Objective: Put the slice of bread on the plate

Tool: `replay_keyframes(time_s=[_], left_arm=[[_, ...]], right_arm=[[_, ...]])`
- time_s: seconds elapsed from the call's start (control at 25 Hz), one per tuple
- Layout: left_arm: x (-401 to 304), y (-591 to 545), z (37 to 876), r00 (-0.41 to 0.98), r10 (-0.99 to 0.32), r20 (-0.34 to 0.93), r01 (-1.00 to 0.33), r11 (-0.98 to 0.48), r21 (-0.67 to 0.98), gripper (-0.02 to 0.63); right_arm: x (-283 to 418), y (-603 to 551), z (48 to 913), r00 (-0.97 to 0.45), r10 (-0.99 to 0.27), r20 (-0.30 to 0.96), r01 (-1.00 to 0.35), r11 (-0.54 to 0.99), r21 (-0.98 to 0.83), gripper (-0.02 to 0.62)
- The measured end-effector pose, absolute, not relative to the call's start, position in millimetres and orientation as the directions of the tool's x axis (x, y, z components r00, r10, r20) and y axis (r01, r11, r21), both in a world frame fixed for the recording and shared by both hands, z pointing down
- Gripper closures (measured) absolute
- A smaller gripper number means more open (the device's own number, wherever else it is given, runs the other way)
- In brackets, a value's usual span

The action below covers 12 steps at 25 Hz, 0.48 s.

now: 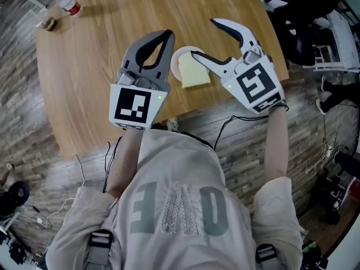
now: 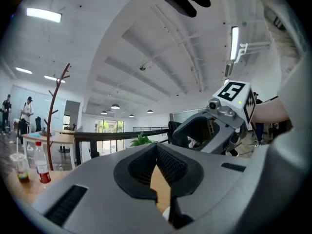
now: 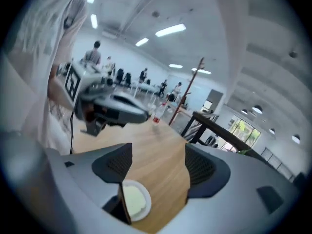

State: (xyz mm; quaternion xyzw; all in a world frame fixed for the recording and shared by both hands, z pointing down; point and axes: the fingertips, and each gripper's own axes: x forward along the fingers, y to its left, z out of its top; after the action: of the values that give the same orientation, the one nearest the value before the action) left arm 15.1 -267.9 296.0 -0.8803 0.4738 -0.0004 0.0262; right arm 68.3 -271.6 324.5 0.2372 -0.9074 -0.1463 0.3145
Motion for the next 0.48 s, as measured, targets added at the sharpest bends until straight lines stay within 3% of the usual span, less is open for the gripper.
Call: replay_keyframes(time_s=[0.08, 0.12, 0.16, 0.2, 0.32, 0.48], left_arm=[[21, -262, 282, 0.561, -0.826, -0.049, -0.828, -0.559, -0.056, 0.6], [23, -260, 276, 0.566, -0.822, -0.061, -0.824, -0.563, -0.053, 0.6], [25, -260, 270, 0.571, -0.818, -0.074, -0.821, -0.568, -0.052, 0.599], [28, -259, 264, 0.576, -0.813, -0.087, -0.817, -0.573, -0.056, 0.599], [37, -259, 244, 0.587, -0.799, -0.132, -0.81, -0.58, -0.089, 0.6], [42, -250, 227, 0.593, -0.789, -0.163, -0.805, -0.58, -0.122, 0.6]], right_arm=[[73, -270, 287, -0.754, -0.566, 0.333, -0.47, 0.82, 0.327, 0.256], [82, -270, 272, -0.751, -0.608, 0.258, -0.534, 0.789, 0.304, 0.302], [94, -272, 258, -0.728, -0.66, 0.187, -0.603, 0.745, 0.286, 0.491], [107, -273, 247, -0.693, -0.71, 0.12, -0.667, 0.696, 0.265, 0.572], [142, -263, 228, -0.598, -0.801, -0.025, -0.79, 0.583, 0.191, 0.578], [169, -225, 211, -0.516, -0.825, -0.229, -0.848, 0.531, -0.002, 0.578]])
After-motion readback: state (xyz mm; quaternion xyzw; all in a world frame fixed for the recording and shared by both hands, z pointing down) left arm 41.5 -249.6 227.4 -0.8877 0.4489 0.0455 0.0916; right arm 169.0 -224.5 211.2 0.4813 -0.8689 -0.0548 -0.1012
